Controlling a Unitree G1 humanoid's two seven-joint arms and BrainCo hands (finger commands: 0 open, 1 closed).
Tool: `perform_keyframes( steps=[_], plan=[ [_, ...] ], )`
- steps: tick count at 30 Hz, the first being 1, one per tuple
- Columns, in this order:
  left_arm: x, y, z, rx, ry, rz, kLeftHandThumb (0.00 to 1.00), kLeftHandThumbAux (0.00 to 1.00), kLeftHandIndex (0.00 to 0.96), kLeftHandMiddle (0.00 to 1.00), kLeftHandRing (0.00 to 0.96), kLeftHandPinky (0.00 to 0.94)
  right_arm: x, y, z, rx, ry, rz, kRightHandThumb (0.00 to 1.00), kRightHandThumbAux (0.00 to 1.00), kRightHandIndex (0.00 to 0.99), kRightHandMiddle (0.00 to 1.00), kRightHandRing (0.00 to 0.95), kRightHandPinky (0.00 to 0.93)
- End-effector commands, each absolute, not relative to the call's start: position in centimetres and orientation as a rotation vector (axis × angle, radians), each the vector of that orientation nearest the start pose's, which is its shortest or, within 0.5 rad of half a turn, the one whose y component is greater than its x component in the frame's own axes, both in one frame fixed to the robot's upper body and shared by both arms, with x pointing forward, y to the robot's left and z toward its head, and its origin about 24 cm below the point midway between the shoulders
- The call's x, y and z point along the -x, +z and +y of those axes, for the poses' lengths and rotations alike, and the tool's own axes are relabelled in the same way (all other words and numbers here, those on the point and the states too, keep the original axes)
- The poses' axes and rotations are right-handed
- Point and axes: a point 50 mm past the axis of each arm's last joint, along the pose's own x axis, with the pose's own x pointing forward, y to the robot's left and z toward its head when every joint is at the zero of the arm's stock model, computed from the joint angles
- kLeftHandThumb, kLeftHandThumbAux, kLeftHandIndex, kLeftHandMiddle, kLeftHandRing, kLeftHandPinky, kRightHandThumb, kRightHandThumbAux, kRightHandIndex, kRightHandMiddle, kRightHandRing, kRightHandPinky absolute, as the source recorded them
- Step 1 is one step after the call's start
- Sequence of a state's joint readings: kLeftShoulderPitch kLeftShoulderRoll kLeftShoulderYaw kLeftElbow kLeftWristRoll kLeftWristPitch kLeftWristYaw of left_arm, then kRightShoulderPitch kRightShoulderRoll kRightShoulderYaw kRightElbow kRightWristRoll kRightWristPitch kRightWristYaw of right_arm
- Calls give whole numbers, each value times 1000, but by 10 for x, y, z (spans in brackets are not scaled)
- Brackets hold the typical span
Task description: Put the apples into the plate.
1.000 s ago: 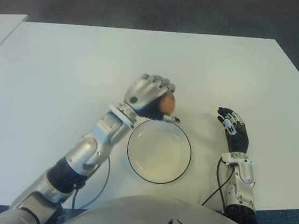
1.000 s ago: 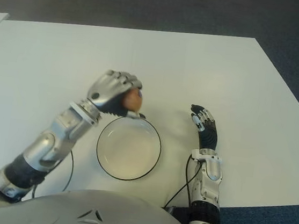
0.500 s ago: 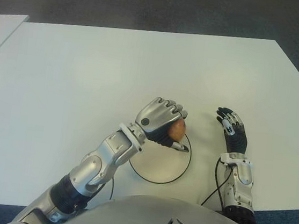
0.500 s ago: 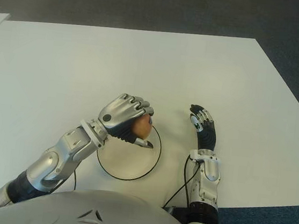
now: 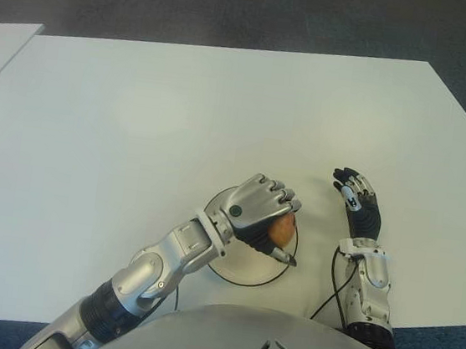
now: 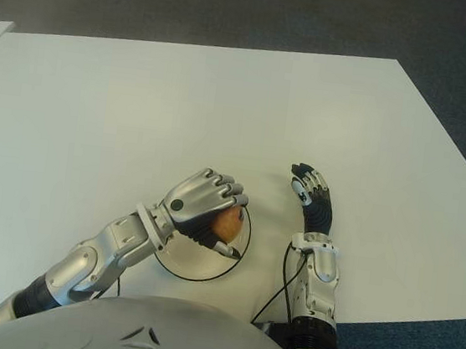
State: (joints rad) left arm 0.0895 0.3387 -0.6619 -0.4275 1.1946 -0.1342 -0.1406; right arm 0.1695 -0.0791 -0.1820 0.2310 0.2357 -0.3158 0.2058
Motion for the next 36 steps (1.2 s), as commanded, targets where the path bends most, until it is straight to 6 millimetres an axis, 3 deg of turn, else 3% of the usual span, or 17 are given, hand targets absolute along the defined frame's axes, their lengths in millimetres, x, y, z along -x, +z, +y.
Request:
perform_keyframes(
  steps=[1, 36],
  plan=[
    [-164, 73, 40, -1342, -695, -642, 850, 666, 399, 526, 817, 803, -190, -27, -214, -135, -101, 128, 270, 595, 236, 306, 228, 194],
    [-153, 52, 58, -1443, -840, -510, 853, 665, 400, 530, 818, 809, -192, -25, -214, -137, -104, 106, 280, 619, 248, 320, 238, 204]
  ],
)
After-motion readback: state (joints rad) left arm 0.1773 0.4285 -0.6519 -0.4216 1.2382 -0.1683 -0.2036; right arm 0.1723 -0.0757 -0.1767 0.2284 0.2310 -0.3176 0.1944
